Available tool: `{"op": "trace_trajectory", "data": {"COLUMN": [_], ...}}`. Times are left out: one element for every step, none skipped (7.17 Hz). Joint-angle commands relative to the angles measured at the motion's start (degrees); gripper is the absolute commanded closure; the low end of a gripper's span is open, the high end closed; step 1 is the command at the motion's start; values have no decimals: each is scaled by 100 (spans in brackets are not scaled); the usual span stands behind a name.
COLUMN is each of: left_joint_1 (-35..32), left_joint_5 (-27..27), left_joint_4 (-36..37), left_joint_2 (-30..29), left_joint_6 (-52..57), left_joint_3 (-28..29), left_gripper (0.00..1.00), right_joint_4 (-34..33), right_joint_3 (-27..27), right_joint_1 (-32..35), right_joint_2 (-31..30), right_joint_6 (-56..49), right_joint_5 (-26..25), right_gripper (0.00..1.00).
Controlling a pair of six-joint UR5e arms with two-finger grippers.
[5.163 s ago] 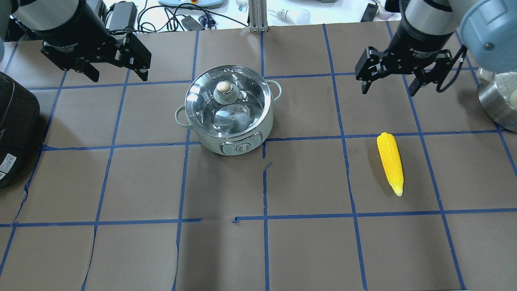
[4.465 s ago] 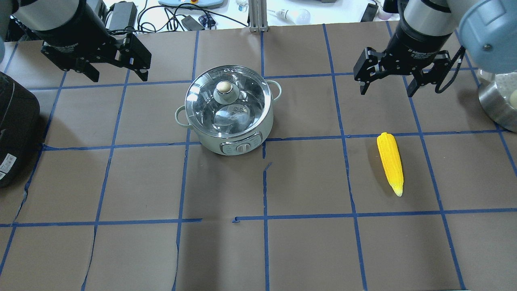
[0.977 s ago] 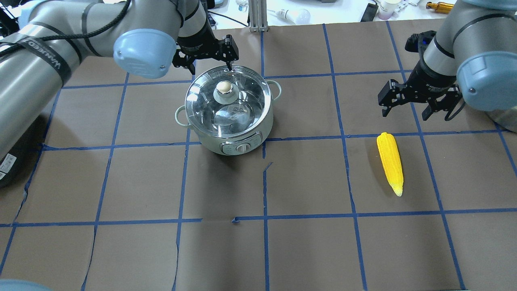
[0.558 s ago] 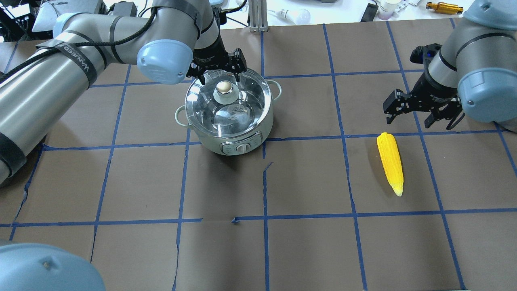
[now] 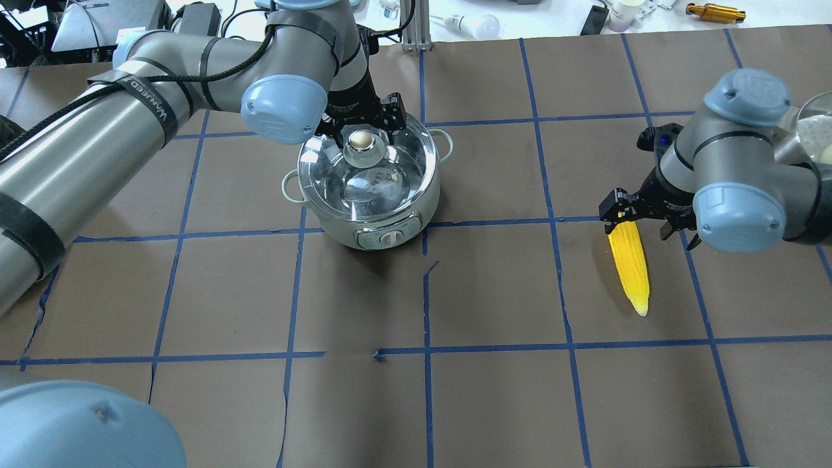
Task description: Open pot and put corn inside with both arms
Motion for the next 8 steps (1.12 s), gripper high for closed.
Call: {"op": "trace_trajectory", "data": {"left_joint_1": [-12, -12, -12, -12, -21, -21, 14, 110], "left_joint_5": [5, -21, -21, -21, -30, -30, -30, -21], "left_joint_4": [-63, -63, -80, -81, -89, -116, -116, -438], "left_joint_2": [26, 44, 96, 97, 201, 220, 298, 464], "left_joint_6": [4, 4, 4, 4, 13, 21, 48, 65], "left_joint_3": [-16, -7, -7, -7, 10, 28, 80, 316], "left_gripper": [27, 46, 77, 82, 84, 88, 90, 90], "right_joint_4": [-161, -161, -213, -301, -597, -644, -644, -705], "right_joint_3": [138, 216, 304, 296, 305, 305, 305, 305], "right_joint_1": [2, 20, 29, 20, 20, 20, 20, 20], "right_joint_2": [116, 125, 203, 282, 379, 415, 467, 581], "right_joint_6": [7, -10, -10, -80, -246, -361, -492, -537], "right_joint_5": [5, -4, -4, -56, -74, -65, -74, -83], "right_gripper": [0, 0, 0, 0, 0, 0, 0, 3]}}
